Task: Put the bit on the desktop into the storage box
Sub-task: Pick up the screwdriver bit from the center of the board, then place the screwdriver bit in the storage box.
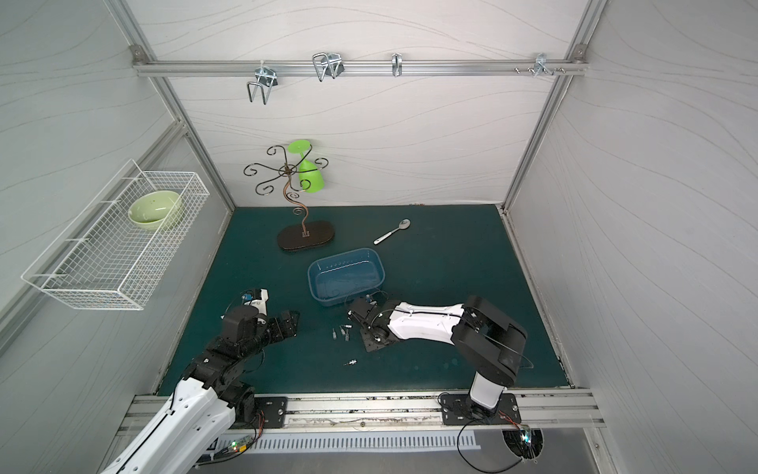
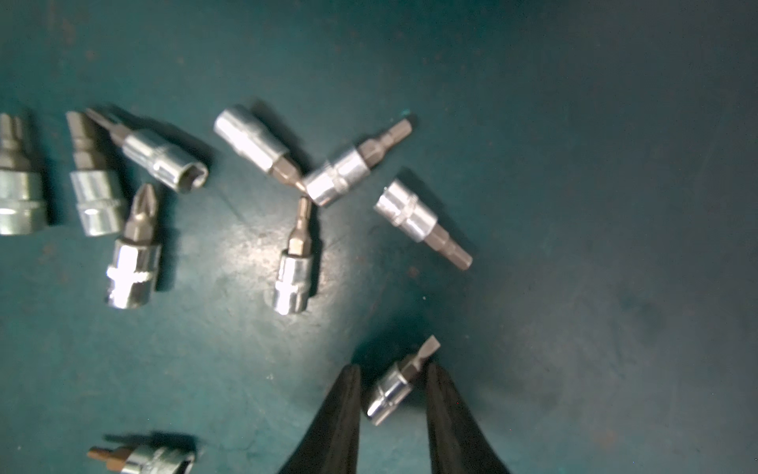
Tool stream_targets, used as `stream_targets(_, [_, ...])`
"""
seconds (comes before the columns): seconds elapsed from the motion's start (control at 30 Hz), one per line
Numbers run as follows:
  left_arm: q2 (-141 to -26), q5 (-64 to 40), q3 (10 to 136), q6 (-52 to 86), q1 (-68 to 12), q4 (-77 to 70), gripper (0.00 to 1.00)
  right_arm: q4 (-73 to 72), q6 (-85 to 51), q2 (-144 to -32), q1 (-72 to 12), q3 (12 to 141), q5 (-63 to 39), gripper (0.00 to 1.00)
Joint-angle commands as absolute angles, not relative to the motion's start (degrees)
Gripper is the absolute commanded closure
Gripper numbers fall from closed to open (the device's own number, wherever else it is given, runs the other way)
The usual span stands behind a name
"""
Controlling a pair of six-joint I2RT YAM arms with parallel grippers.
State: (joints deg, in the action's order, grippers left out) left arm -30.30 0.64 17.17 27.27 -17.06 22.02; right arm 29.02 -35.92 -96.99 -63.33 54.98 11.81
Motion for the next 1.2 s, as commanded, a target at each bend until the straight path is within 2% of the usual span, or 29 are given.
stream_targets(0.0, [-30.1, 1.2, 17.4, 27.4, -17.4, 19.2, 0.01, 31.8, -35.5, -97.5, -63.1, 55.2, 12.4, 0.69])
stream_targets(0.1, [-30.1, 1.2, 17.4, 27.3, -17.4, 19.1, 0.01, 32.1, -35.4, -96.3, -62.8, 54.2, 13.1, 0.72])
stream_targets(0.17, [-30.2, 1.2, 17.5, 27.3, -17.4, 19.1, 0.00, 32.1, -34.9, -95.8, -62.3, 53.7, 12.7, 0.78])
stream_targets(0.37, [-30.3, 1.1, 17.4, 27.3, -17.4, 19.0, 0.01, 32.3, -34.6, -95.4, -61.6, 53.5, 12.4, 0.80])
stream_targets(0.47, [-30.2, 1.1, 17.5, 27.3, -17.4, 19.0, 0.01, 32.1, -34.4, -95.1, -61.6, 53.5, 12.1, 0.87])
stream_targets(0.87, [-30.3, 1.0, 17.5, 27.2, -17.4, 18.9, 0.00, 31.1, -27.4, -85.9, -60.2, 57.1, 11.7, 0.87])
stream_targets(1.03, [-30.3, 0.7, 17.4, 27.2, -17.4, 18.8, 0.00, 24.2, -23.1, -83.6, -55.1, 59.2, 5.5, 0.87])
stream_targets(1.17, [-30.3, 0.7, 17.4, 27.2, -17.4, 18.8, 0.00, 18.8, -20.9, -86.3, -50.0, 61.9, 0.1, 0.86])
